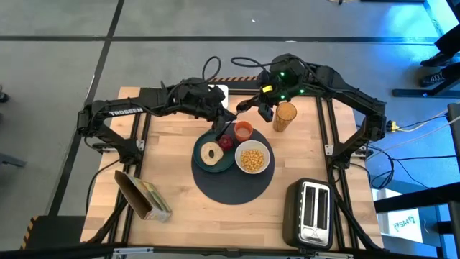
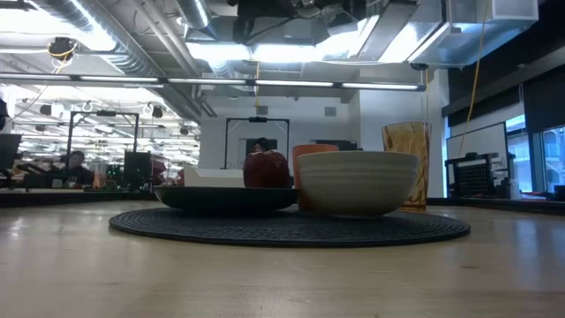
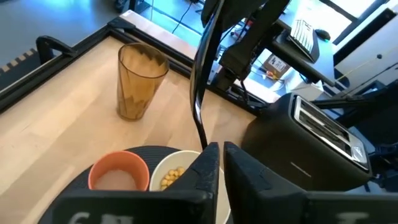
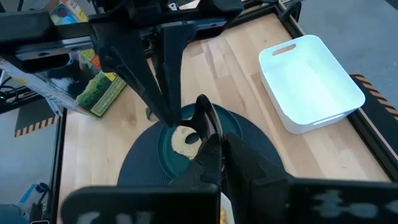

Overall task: Arrange a breakfast setting
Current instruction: Put the spoon on the placemat to the left of the green plate

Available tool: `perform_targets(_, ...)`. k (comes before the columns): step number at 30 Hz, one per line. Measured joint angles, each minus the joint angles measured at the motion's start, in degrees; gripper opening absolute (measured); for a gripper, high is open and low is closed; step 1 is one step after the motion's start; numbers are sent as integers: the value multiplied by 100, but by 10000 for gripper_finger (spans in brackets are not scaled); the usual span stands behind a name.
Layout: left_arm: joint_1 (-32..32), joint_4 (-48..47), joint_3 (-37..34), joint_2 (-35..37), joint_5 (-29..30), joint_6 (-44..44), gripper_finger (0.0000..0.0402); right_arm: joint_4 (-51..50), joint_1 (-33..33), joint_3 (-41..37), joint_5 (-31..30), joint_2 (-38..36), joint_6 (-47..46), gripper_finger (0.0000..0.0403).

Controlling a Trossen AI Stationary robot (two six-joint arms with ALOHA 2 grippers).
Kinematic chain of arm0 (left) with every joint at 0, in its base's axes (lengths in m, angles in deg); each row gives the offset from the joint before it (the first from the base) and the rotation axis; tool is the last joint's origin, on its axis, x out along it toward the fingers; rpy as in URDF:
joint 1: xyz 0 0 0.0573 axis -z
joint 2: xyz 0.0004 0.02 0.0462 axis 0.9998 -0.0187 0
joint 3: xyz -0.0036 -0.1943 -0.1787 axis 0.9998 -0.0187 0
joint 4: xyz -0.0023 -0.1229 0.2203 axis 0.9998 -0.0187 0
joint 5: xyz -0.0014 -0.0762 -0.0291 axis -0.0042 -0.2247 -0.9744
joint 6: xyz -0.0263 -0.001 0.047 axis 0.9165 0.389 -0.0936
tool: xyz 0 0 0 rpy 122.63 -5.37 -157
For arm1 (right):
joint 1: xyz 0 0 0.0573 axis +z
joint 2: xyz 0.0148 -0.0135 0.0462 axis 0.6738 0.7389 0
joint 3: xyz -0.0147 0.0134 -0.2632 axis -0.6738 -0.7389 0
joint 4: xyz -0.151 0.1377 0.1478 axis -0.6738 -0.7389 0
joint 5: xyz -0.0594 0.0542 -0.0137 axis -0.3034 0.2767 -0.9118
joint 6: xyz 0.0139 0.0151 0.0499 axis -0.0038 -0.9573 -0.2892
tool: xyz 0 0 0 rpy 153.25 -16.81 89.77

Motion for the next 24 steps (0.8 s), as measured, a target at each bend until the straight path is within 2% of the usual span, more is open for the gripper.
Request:
perform_targets(5, -2, 7, 0, 0, 3, 14, 15, 4, 4, 0, -12, 0, 2, 0)
perform_targets(16, -7, 19, 0, 50, 253, 9, 73, 33, 4, -2, -213, 0, 118, 0)
perform_targets(21, -20, 41, -2, 87, 717, -134, 95, 7, 13, 0, -164, -2, 129, 0)
perform_targets(24, -17, 58, -2, 92, 629, -146, 100, 39, 15, 0, -148, -4, 131, 0)
